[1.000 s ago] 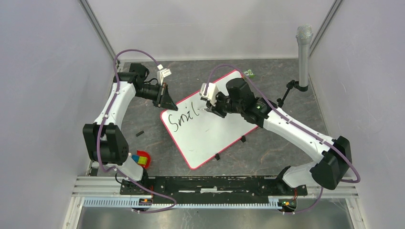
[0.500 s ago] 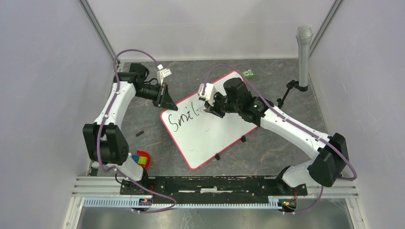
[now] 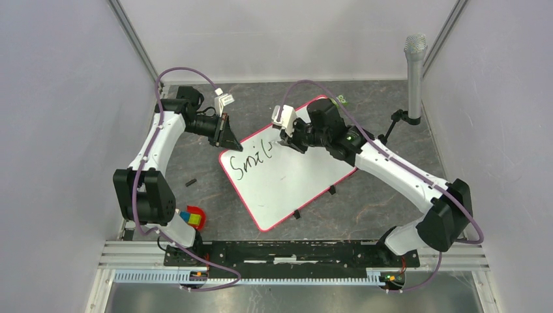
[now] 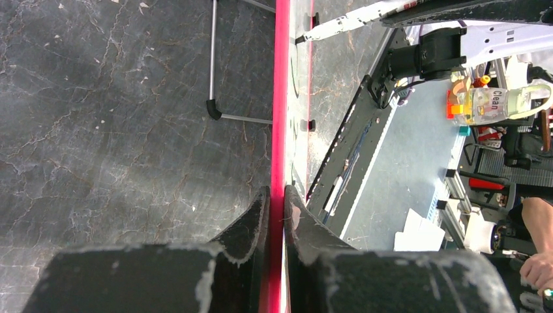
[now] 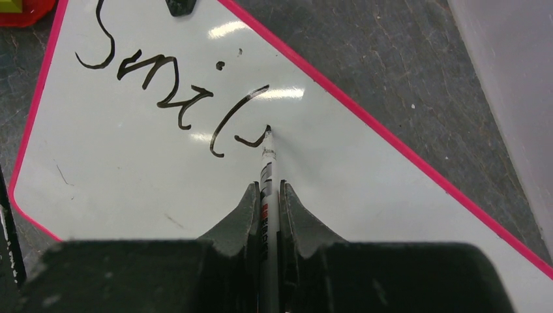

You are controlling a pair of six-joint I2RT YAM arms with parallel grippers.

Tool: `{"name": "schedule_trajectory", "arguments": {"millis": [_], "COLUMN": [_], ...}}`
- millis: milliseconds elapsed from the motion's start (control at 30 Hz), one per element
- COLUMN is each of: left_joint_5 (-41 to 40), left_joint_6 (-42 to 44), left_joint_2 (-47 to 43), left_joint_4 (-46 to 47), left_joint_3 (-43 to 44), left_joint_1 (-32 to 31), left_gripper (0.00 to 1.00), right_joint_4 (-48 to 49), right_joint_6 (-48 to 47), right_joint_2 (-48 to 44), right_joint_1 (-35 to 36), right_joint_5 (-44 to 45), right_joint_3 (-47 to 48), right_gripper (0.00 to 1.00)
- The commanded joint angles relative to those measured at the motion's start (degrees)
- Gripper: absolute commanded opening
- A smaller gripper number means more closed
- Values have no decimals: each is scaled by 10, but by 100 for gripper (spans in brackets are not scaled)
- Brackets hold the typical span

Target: Write a sentence on the whiteboard

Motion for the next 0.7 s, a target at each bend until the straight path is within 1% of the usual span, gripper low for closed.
{"name": "schedule_trajectory", "arguments": {"millis": [0,167,500,667], "left_joint_5": [-9,-10,-11,-10], "left_joint_6": [25,25,26,24], "left_joint_2": [-6,-3,-4,-5], "left_joint_4": [-14,-13,-13,-13], "left_joint_3": [9,8,8,9], "left_joint_1": [-12,-12,-11,-12], "left_gripper": [2,2,2,2], "right_joint_4": [22,15,6,3], "right_joint_6": [7,6,-3,-11], "right_joint_2": [21,18,-21,-32], "right_joint_1": [-3,7,8,7], "right_joint_5": [-2,-12,-21,-7], "right_joint_3": [30,17,-62,-78], "right_gripper": [0,0,0,0]}}
